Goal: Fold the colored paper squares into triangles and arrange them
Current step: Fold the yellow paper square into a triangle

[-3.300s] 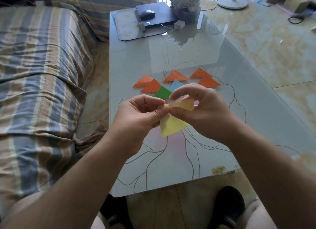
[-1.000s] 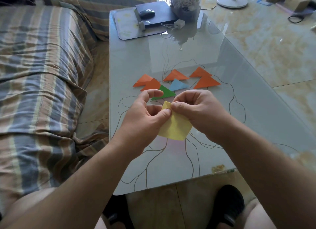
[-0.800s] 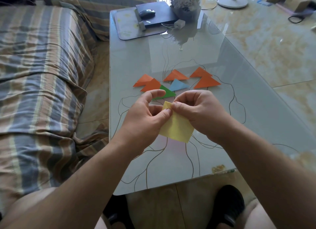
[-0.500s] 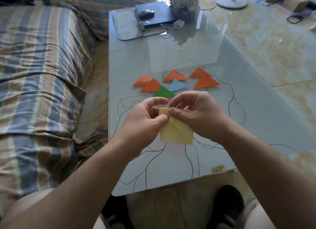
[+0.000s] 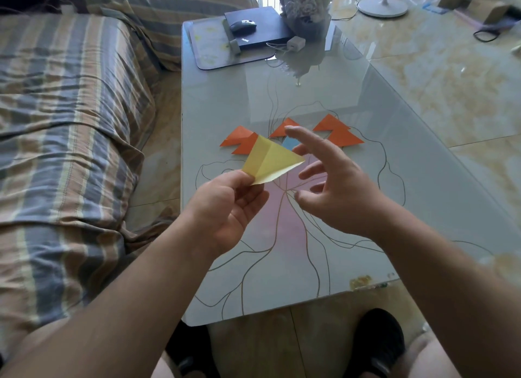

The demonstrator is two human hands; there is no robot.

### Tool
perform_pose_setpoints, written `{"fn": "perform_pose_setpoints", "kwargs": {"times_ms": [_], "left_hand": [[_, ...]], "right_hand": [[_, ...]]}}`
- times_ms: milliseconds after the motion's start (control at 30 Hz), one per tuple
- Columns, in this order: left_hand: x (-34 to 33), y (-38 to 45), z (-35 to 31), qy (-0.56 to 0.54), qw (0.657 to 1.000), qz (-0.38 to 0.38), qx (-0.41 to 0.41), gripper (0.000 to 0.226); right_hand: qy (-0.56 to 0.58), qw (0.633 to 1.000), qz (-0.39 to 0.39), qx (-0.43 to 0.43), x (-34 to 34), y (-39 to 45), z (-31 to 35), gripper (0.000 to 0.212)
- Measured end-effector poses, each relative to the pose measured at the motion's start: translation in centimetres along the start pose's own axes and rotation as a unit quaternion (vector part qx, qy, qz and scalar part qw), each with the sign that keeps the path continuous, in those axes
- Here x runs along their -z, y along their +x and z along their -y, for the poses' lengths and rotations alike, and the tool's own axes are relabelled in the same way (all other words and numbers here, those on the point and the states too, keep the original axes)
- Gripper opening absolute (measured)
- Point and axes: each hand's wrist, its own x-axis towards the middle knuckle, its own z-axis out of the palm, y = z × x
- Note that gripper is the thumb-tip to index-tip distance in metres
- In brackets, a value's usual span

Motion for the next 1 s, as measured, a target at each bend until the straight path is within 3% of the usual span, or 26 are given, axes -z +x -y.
{"fn": "perform_pose_setpoints", "kwargs": {"times_ms": [133,200,367,467,667,1000], "left_hand": [[-0.3,-0.7,0.3,-0.003,0.999,0.035,0.038,0.013],[-0.5,-0.9,0.4,0.000,0.997,0.055,0.046,0.013],[-0.5,-1.1,0.8,0.122,0.989,0.065,-0.047,0.012],[-0.2,-1.3,1.3,0.223,0.964,0.058,-0.133,0.014],[0.2,-1.8,1.6,0.311,0.915,0.055,-0.252,0.018],[0.5,-1.0,1.0,0.261,0.935,0.018,-0.240,0.007]], "right_hand": [[-0.019,0.999,-0.030,0.022,-0.2,0.3,-0.5,0.034],[0.001,0.998,-0.066,0.003,-0.3,0.6,-0.7,0.019],[0.121,0.987,-0.079,-0.069,-0.1,0.9,-0.5,0.025],[0.156,0.980,-0.076,-0.101,0.2,1.0,-0.4,0.023],[0.214,0.969,-0.062,-0.110,0.6,1.0,-0.2,0.017],[0.275,0.950,-0.065,-0.133,0.7,1.1,0.1,0.016]]}}
